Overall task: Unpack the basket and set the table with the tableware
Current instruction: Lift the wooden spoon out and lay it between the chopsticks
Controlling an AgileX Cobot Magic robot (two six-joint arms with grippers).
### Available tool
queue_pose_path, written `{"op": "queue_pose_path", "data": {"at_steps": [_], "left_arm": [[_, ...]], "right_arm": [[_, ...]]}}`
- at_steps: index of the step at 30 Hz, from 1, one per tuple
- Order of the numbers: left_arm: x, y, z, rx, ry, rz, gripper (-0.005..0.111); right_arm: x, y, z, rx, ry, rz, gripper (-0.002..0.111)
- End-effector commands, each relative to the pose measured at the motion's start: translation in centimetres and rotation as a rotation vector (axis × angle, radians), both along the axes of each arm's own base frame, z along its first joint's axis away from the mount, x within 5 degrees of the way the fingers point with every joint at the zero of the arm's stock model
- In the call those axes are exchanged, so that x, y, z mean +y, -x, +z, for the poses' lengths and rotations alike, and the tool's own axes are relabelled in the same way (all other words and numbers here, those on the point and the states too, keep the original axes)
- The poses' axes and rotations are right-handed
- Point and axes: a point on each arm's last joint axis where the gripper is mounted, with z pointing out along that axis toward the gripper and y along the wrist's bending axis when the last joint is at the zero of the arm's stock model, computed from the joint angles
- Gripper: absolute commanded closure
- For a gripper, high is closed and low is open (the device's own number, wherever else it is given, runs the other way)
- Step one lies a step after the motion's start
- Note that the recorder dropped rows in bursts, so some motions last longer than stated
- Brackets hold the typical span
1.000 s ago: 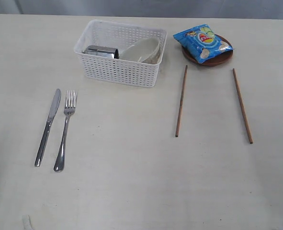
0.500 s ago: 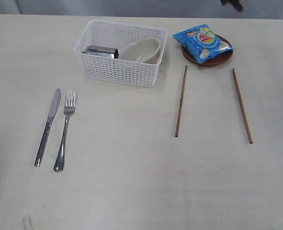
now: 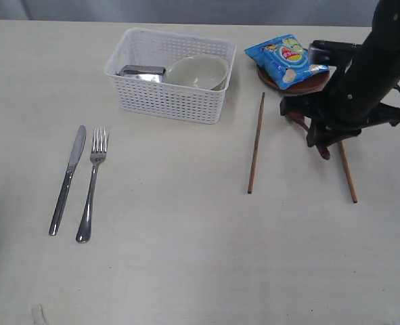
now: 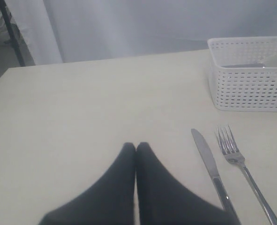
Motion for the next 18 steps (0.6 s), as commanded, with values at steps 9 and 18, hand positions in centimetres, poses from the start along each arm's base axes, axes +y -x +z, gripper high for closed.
{"op": "queue_pose_path", "data": {"at_steps": [9, 18], "left_arm": [[0.0, 0.0, -0.1, 0.000, 0.003, -0.006, 0.107], [0.0, 0.0, -0.1, 0.000, 0.003, -0.006, 0.107]], "right_arm": [[-0.9, 0.0, -3.2, 0.074, 0.029, -0.028, 0.097], [-0.7, -0.7, -1.1, 0.055, 0.021, -0.022, 0.056]]}}
